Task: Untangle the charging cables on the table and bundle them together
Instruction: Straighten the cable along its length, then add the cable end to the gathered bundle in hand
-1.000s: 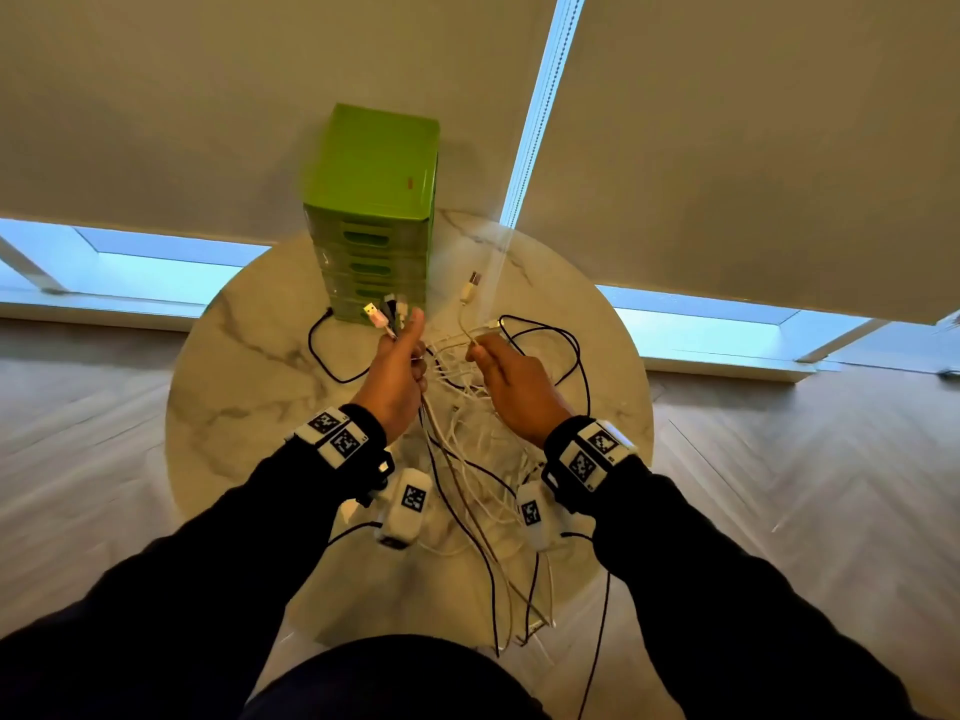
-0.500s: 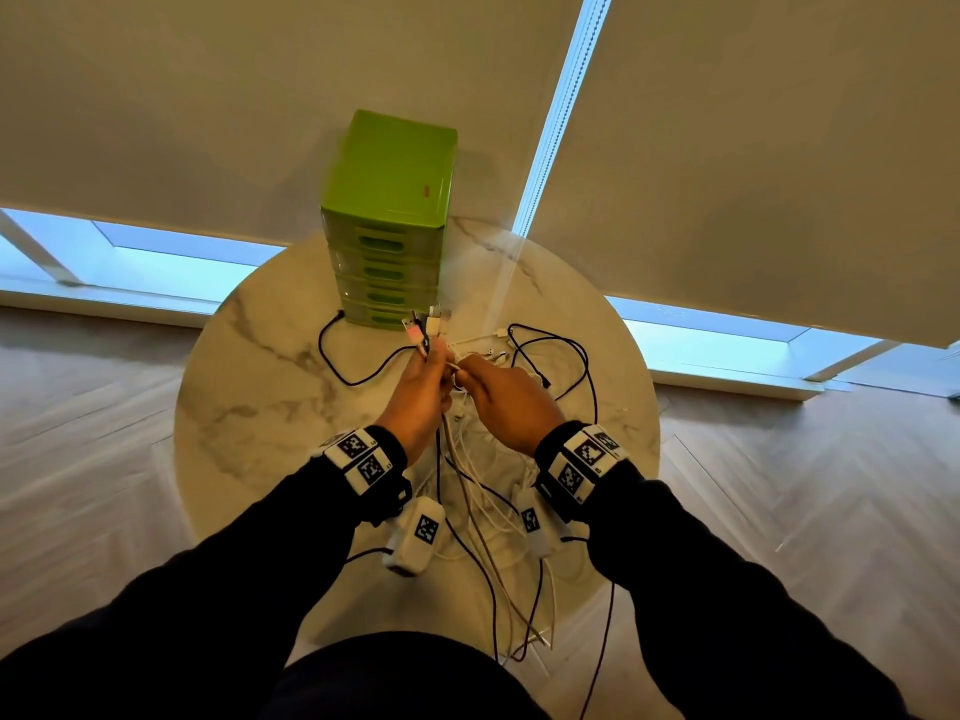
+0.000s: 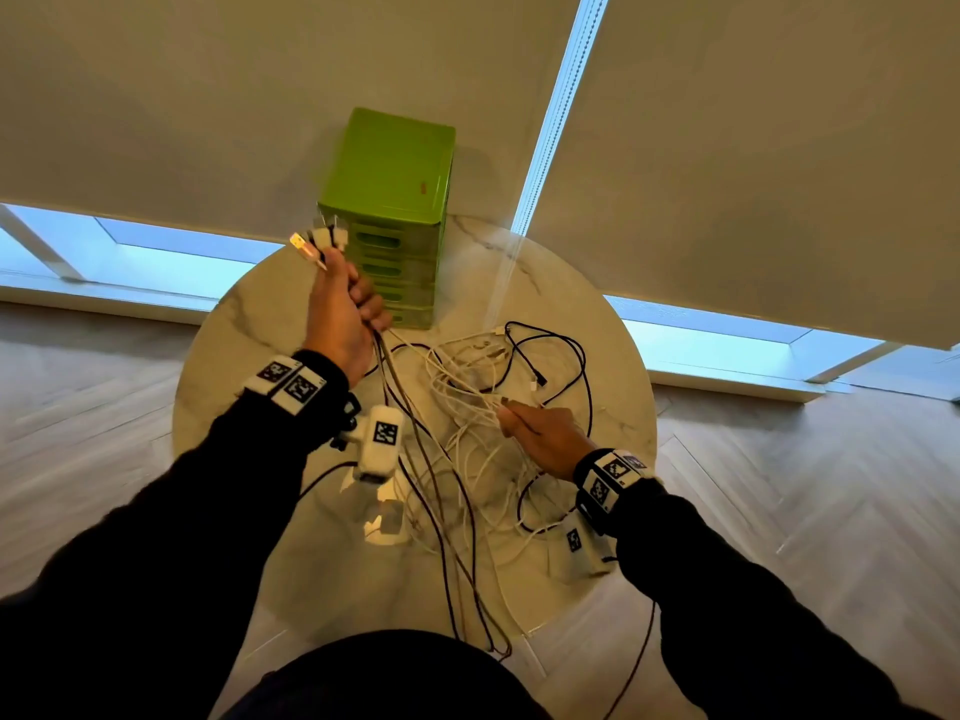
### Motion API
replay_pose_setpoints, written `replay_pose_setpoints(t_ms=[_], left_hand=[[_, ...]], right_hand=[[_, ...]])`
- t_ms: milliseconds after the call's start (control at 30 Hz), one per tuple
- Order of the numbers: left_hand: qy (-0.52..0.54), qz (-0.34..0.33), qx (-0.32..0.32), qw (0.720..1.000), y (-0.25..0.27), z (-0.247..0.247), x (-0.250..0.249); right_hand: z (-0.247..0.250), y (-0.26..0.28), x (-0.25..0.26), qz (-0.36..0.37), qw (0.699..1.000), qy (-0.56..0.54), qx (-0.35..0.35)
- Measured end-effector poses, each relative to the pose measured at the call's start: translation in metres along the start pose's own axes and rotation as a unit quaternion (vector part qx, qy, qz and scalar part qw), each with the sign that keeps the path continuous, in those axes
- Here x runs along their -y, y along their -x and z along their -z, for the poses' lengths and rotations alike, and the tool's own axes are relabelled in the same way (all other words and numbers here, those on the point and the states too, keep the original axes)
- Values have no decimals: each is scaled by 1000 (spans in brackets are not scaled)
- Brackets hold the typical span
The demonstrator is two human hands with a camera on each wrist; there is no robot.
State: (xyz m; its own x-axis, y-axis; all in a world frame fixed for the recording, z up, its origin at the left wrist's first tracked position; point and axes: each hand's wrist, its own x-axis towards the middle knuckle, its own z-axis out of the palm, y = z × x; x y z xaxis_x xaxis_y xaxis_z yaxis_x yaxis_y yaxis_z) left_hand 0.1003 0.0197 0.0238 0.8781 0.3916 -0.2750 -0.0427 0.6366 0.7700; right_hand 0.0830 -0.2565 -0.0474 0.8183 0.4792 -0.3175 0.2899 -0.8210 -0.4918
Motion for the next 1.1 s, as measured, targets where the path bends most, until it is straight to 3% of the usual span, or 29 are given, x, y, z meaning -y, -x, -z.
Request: replay_pose_setpoints(t_ms=[167,267,333,500,767,867,1100], left_hand=[[-126,-62,-2,990,1,3,-18],[-274,-33,15,961,19,2,5],[-311,1,21,950,32,2,26],[-285,71,16,956,52,-2,50],[-248,150,49,956,57,1,46],[-248,147,60,956,62,-1,47],[-133,102,-1,986,63,-9,32]], right_hand=[[4,-19,-13,-64,997,35,-34],[15,-36,13,-46,991,-35,-123],[16,-41,40,-5,984,-68,-165],[3,-35,93,130,967,-27,-216],[-16,-24,91,179,958,64,-213],[-14,-18,86,192,961,69,-187],[-16,-5,60,195,972,-81,-104]])
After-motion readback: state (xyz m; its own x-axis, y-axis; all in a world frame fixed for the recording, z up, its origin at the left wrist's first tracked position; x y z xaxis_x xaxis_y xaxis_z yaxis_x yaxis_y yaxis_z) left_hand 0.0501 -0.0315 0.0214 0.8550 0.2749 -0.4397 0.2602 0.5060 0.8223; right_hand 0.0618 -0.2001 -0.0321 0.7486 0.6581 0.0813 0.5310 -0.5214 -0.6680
